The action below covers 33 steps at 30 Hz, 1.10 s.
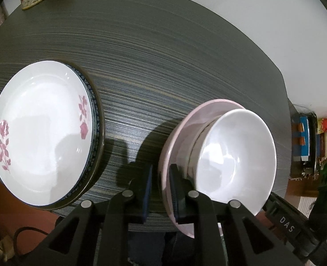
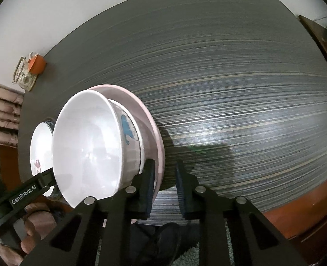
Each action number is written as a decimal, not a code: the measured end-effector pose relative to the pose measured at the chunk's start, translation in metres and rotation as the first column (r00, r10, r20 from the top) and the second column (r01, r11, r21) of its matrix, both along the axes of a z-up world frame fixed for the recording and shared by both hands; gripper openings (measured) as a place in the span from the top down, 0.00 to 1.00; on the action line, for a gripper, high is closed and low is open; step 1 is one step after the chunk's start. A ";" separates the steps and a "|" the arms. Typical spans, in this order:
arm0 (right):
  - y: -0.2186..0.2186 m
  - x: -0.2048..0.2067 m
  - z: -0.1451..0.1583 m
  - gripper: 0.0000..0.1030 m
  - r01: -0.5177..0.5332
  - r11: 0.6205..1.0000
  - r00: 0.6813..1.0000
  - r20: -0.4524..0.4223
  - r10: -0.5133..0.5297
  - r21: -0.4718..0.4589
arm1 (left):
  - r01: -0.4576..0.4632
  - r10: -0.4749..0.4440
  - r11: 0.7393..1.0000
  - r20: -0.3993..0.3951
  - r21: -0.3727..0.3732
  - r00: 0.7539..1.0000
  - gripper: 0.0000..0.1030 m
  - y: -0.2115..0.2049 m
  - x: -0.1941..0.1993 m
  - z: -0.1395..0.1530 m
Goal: Organize plates and bowls
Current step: 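Carry the nested bowls with both tools over the plate stack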
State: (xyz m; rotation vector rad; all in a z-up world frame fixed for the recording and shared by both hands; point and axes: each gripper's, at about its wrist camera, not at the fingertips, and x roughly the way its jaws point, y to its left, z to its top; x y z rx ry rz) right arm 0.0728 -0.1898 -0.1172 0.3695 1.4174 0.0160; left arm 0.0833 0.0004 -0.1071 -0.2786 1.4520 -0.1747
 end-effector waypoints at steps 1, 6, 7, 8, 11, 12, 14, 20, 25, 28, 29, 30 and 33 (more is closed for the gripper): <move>0.000 0.000 0.000 0.81 -0.002 1.000 1.000 0.000 0.002 0.000 | 0.002 -0.002 1.000 0.003 0.003 1.000 0.86 0.002 -0.001 0.001; 0.002 -0.001 -0.001 0.81 -0.005 1.000 1.000 0.002 0.005 -0.009 | 0.002 -0.002 1.000 0.010 0.010 1.000 0.86 0.007 -0.001 0.003; 0.003 0.000 -0.001 0.81 -0.005 1.000 1.000 0.002 0.005 -0.007 | 0.002 -0.002 1.000 0.012 0.011 1.000 0.86 0.007 -0.002 0.004; 0.004 -0.001 -0.001 0.81 -0.002 1.000 1.000 0.002 0.002 -0.006 | 0.002 -0.002 1.000 0.012 0.011 1.000 0.86 0.007 -0.001 0.004; 0.005 -0.002 -0.001 0.82 -0.006 1.000 1.000 0.008 0.006 -0.005 | 0.006 -0.006 1.000 0.018 0.016 1.000 0.86 0.007 -0.001 0.006; 0.005 -0.002 -0.001 0.82 -0.006 1.000 1.000 0.009 0.006 -0.002 | 0.007 -0.007 1.000 0.019 0.018 1.000 0.86 0.007 -0.001 0.006; 0.006 -0.001 -0.001 0.85 -0.017 1.000 1.000 0.015 0.017 0.002 | 0.006 -0.007 1.000 0.018 0.016 1.000 0.90 0.007 -0.001 0.006; 0.006 -0.001 0.000 0.87 -0.024 1.000 0.999 0.024 0.024 -0.005 | 0.020 -0.021 1.000 0.030 0.024 0.999 0.92 0.005 -0.003 0.007; 0.005 -0.003 0.000 0.87 -0.020 1.000 0.999 0.032 0.020 -0.007 | 0.026 -0.027 0.999 0.045 0.029 0.999 0.92 0.004 -0.003 0.009; 0.005 -0.001 0.000 0.87 -0.016 1.000 0.999 0.032 0.016 -0.002 | 0.023 -0.025 0.999 0.050 0.030 0.998 0.92 0.003 -0.003 0.011; 0.005 -0.001 0.000 0.87 -0.017 1.000 0.999 0.034 0.017 -0.003 | 0.025 -0.027 0.999 0.052 0.033 0.998 0.92 0.003 -0.003 0.012; 0.005 -0.001 0.000 0.87 -0.019 1.000 0.999 0.035 0.019 -0.004 | 0.025 -0.027 0.999 0.053 0.033 0.998 0.92 0.003 -0.002 0.011; 0.005 0.000 0.001 0.87 -0.018 1.000 0.999 0.035 0.018 0.001 | 0.023 -0.024 0.999 0.053 0.034 0.998 0.92 0.005 -0.002 0.011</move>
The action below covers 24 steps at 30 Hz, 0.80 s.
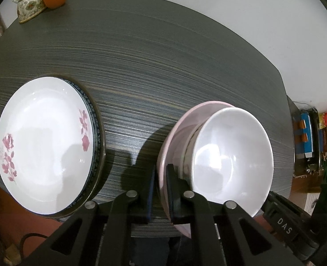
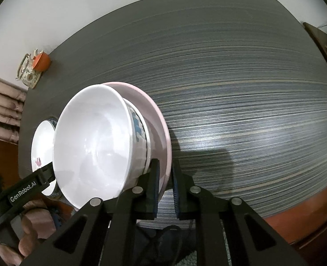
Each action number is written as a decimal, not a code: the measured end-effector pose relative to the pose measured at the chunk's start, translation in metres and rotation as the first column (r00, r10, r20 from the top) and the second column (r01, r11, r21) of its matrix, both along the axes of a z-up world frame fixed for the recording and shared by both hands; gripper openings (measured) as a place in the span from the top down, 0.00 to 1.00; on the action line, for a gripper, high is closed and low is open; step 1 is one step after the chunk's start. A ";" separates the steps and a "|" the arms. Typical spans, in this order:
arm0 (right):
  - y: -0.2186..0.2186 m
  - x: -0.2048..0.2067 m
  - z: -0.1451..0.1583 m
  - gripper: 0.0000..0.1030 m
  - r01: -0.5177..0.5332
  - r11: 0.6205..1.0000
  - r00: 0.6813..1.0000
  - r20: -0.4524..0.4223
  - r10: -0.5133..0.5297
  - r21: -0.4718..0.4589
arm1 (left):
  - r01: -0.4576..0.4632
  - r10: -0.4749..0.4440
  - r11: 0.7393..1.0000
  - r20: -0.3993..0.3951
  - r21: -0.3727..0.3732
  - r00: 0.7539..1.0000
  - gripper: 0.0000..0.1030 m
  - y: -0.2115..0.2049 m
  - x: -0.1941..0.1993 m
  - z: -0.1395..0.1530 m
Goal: Organize plates and bowls
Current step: 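Carry the nested bowls with both tools over the plate stack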
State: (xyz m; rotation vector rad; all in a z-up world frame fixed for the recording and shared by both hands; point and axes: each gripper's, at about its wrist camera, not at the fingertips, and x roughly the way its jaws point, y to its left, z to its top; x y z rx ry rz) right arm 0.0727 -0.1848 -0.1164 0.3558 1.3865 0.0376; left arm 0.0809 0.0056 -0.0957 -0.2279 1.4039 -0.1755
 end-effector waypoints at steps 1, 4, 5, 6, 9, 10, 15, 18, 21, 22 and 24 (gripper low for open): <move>0.000 0.000 0.000 0.87 -0.002 1.000 1.000 0.001 0.002 -0.001 | -0.001 0.001 1.000 -0.001 -0.001 1.000 0.92 0.001 0.000 0.000; -0.001 0.000 0.001 0.87 -0.003 1.000 1.000 0.006 0.003 0.000 | -0.003 0.003 1.000 0.004 -0.001 1.000 0.92 -0.001 0.000 0.002; -0.001 -0.001 0.002 0.87 -0.004 1.000 1.000 0.009 0.004 0.000 | -0.004 0.004 1.000 0.005 -0.002 1.000 0.92 -0.001 0.000 0.002; -0.001 -0.001 0.003 0.87 -0.005 1.000 1.000 0.012 0.005 -0.001 | -0.004 0.004 1.000 0.009 -0.003 1.000 0.92 -0.001 0.000 0.003; -0.002 -0.002 0.006 0.87 -0.005 1.000 1.000 0.022 0.005 -0.002 | -0.008 0.008 1.000 0.017 -0.007 1.000 0.92 0.001 0.000 0.006; -0.002 -0.002 0.008 0.87 -0.004 1.000 1.000 0.026 0.004 -0.001 | -0.007 0.007 1.000 0.020 -0.007 1.000 0.92 0.001 -0.001 0.008; -0.001 -0.002 0.016 0.88 -0.011 1.000 0.999 0.044 0.012 -0.009 | -0.020 0.020 1.000 0.034 -0.013 0.999 0.92 0.005 -0.002 0.014; 0.001 -0.001 0.020 0.87 -0.017 1.000 0.998 0.052 0.018 -0.008 | -0.030 0.030 0.999 0.041 -0.015 0.999 0.92 0.012 -0.001 0.019; 0.003 0.000 0.025 0.87 -0.030 1.000 0.998 0.062 0.030 -0.010 | -0.046 0.046 0.999 0.050 -0.017 0.998 0.92 0.017 -0.005 0.024; 0.004 0.000 0.027 0.87 -0.034 0.999 0.997 0.065 0.035 -0.010 | -0.052 0.053 0.998 0.054 -0.020 0.997 0.92 0.020 -0.006 0.026; 0.007 0.002 0.031 0.87 -0.045 0.999 0.996 0.073 0.046 -0.012 | -0.065 0.066 0.998 0.061 -0.021 0.996 0.92 0.024 -0.009 0.030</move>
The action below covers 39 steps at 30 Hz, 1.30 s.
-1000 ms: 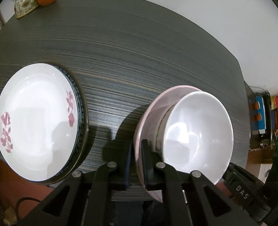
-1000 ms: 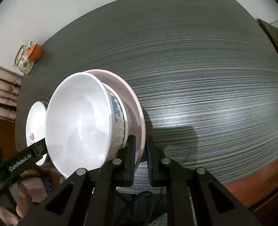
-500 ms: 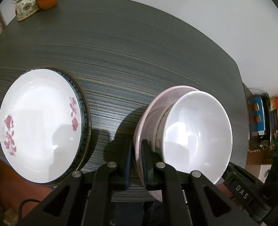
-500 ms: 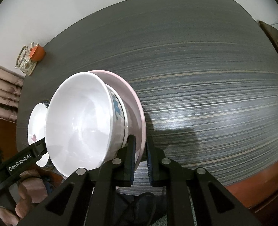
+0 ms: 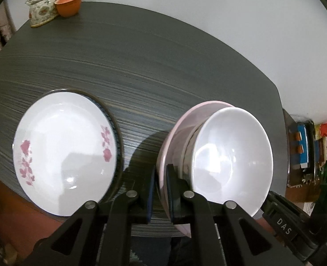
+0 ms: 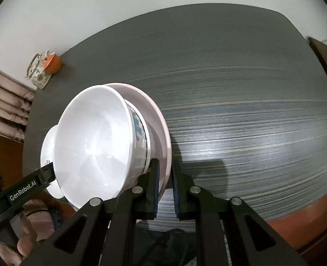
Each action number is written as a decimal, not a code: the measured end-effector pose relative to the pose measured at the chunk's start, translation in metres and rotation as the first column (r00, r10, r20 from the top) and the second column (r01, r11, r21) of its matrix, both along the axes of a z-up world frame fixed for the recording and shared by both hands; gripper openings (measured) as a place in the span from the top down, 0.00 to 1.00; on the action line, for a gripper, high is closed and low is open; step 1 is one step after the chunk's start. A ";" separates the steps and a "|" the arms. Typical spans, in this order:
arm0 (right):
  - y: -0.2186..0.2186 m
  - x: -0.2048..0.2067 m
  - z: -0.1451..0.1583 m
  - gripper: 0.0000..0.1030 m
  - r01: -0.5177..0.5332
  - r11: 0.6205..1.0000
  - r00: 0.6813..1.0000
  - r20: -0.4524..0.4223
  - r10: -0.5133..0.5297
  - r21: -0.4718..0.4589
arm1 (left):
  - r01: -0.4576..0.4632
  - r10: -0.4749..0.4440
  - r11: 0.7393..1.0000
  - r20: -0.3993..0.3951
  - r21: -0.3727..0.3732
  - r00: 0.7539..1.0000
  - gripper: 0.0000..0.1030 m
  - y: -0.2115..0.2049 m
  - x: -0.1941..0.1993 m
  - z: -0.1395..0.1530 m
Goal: Organize plates and bowls
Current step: 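Carry the nested bowls with both tools over the plate stack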
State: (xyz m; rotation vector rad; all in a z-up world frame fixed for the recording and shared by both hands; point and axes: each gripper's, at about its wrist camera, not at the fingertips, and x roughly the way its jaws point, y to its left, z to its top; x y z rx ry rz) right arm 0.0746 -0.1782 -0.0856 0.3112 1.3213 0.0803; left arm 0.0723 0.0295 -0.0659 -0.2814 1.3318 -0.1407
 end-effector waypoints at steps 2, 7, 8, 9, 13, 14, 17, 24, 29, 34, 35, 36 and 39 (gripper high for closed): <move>0.004 0.001 0.004 0.87 -0.013 1.000 1.000 0.007 0.013 0.002 | -0.015 0.015 1.000 0.006 -0.001 1.000 0.92 0.006 -0.002 0.004; 0.020 0.005 0.016 0.87 -0.051 0.999 0.998 0.029 0.051 0.001 | -0.053 0.053 0.999 0.023 0.002 0.998 0.92 0.024 -0.002 0.013; 0.025 0.006 0.018 0.87 -0.059 0.998 0.998 0.032 0.058 0.003 | -0.061 0.061 0.998 0.026 0.003 0.998 0.92 0.028 -0.002 0.014; 0.030 0.006 0.020 0.87 -0.065 0.998 0.997 0.034 0.065 0.004 | -0.070 0.070 0.998 0.029 0.005 0.997 0.92 0.032 -0.002 0.016; 0.053 0.009 0.026 0.87 -0.107 0.994 0.993 0.043 0.106 0.005 | -0.112 0.112 0.994 0.039 0.010 0.993 0.92 0.053 -0.004 0.022; 0.059 0.010 0.028 0.87 -0.118 0.993 0.992 0.045 0.118 0.006 | -0.121 0.120 0.993 0.040 0.010 0.992 0.92 0.057 -0.005 0.023; 0.076 0.013 0.031 0.87 -0.148 0.989 0.988 0.049 0.147 0.007 | -0.154 0.153 0.988 0.044 0.013 0.987 0.92 0.074 -0.007 0.025; 0.115 0.018 0.036 0.87 -0.206 0.978 0.977 0.053 0.205 0.009 | -0.217 0.216 0.976 0.049 0.018 0.975 0.92 0.103 -0.012 0.025; 0.141 0.022 0.034 0.87 -0.245 0.970 0.969 0.049 0.244 0.012 | -0.261 0.260 0.965 0.041 0.022 0.965 0.92 0.124 -0.016 0.021; 0.167 0.023 0.028 0.87 -0.276 0.961 0.961 0.032 0.275 0.014 | -0.289 0.289 0.957 0.023 0.024 0.957 0.92 0.131 -0.018 0.011; 0.170 0.023 0.026 0.87 -0.281 0.960 0.960 0.026 0.280 0.016 | -0.293 0.292 0.956 0.020 0.025 0.956 0.92 0.132 -0.018 0.009; 0.174 0.024 0.023 0.88 -0.285 0.958 0.958 0.021 0.285 0.016 | -0.296 0.295 0.955 0.018 0.025 0.955 0.92 0.133 -0.018 0.008; 0.184 0.025 0.016 0.87 -0.296 0.955 0.955 0.006 0.296 0.019 | -0.303 0.303 0.953 0.012 0.022 0.953 0.92 0.138 -0.017 0.004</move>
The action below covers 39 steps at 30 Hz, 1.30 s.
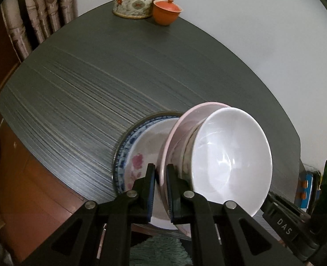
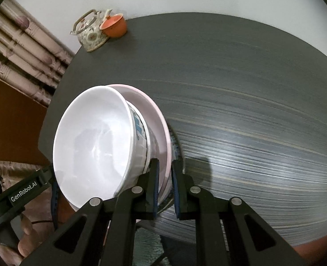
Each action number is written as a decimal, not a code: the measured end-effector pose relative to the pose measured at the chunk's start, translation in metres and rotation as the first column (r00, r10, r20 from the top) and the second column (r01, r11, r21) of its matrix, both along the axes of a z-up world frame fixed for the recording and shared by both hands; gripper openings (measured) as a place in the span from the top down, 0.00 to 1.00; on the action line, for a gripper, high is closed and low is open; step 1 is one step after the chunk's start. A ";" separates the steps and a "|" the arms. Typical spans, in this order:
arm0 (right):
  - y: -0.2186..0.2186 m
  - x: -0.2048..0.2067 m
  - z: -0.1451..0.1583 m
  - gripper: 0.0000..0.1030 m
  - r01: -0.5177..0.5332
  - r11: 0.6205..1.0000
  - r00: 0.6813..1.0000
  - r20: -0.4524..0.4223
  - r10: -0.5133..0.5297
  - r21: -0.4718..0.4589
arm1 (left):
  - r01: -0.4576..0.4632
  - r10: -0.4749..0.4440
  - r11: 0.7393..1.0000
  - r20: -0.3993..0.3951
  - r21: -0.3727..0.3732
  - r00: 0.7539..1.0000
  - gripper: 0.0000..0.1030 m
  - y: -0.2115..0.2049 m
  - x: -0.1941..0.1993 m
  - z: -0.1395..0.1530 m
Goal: Organize plates and bowls
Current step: 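Carry the nested bowls with both tools over the plate stack, then lower the nested bowls onto the plate stack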
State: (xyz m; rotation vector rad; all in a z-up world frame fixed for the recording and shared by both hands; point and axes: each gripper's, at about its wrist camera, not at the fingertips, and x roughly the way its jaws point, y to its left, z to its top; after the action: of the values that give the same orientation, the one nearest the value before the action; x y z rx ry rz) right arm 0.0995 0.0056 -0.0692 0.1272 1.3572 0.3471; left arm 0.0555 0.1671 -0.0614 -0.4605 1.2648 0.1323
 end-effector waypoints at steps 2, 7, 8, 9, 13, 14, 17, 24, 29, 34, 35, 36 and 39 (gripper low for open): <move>0.004 0.000 -0.003 0.87 -0.002 1.000 1.000 -0.007 0.002 -0.002 | -0.004 0.004 1.000 -0.003 -0.006 1.000 0.92 0.004 0.000 -0.003; 0.012 0.003 -0.007 0.87 -0.007 1.000 1.000 -0.010 0.007 -0.009 | -0.009 0.008 1.000 -0.004 -0.012 1.000 0.92 0.021 -0.008 -0.003; 0.013 0.003 -0.008 0.87 -0.006 1.000 1.000 -0.011 0.006 -0.009 | -0.011 0.011 1.000 -0.004 -0.012 1.000 0.92 0.021 -0.009 -0.004; 0.012 0.002 -0.008 0.87 -0.007 1.000 1.000 -0.011 0.006 -0.010 | -0.013 0.013 1.000 -0.005 -0.013 1.000 0.92 0.022 -0.010 -0.005; 0.007 -0.005 -0.010 0.87 -0.003 1.000 1.000 -0.018 0.003 -0.007 | -0.018 0.018 1.000 -0.010 -0.018 1.000 0.92 0.024 -0.011 -0.005; 0.006 -0.005 -0.011 0.87 -0.002 1.000 1.000 -0.019 0.002 -0.005 | -0.019 0.018 1.000 -0.009 -0.020 1.000 0.92 0.025 -0.011 -0.005; 0.008 -0.005 -0.009 0.87 -0.007 1.000 1.000 -0.008 0.007 -0.015 | -0.020 0.019 1.000 -0.010 -0.024 1.000 0.92 0.028 -0.012 -0.009; 0.009 -0.006 -0.011 0.87 -0.001 1.000 1.000 -0.009 0.001 -0.013 | -0.024 0.024 1.000 -0.002 -0.019 1.000 0.92 0.039 -0.011 -0.007; 0.009 -0.007 -0.012 0.86 0.002 1.000 1.000 -0.014 -0.002 -0.006 | -0.027 0.027 1.000 0.003 0.012 1.000 0.89 0.038 -0.012 -0.006; 0.004 -0.006 -0.012 0.77 0.006 1.000 1.000 -0.015 -0.006 -0.009 | -0.022 0.021 0.999 0.009 0.028 1.000 0.87 0.037 -0.013 -0.002; 0.002 -0.006 -0.012 0.76 0.007 1.000 1.000 -0.015 -0.007 -0.010 | -0.020 0.019 0.999 0.010 0.034 1.000 0.87 0.037 -0.013 -0.001; 0.000 -0.007 -0.012 0.72 0.010 1.000 1.000 -0.015 -0.010 -0.010 | -0.018 0.018 0.999 0.012 0.043 1.000 0.86 0.036 -0.014 0.000; -0.005 -0.009 -0.009 0.65 0.014 1.000 1.000 -0.010 -0.014 -0.001 | -0.016 0.015 0.998 0.019 0.059 1.000 0.83 0.035 -0.015 0.005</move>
State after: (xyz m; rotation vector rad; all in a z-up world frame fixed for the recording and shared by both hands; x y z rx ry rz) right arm 0.0900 0.0005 -0.0786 0.1379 1.3655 0.3341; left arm 0.0400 0.2025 -0.0566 -0.4196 1.2364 0.1774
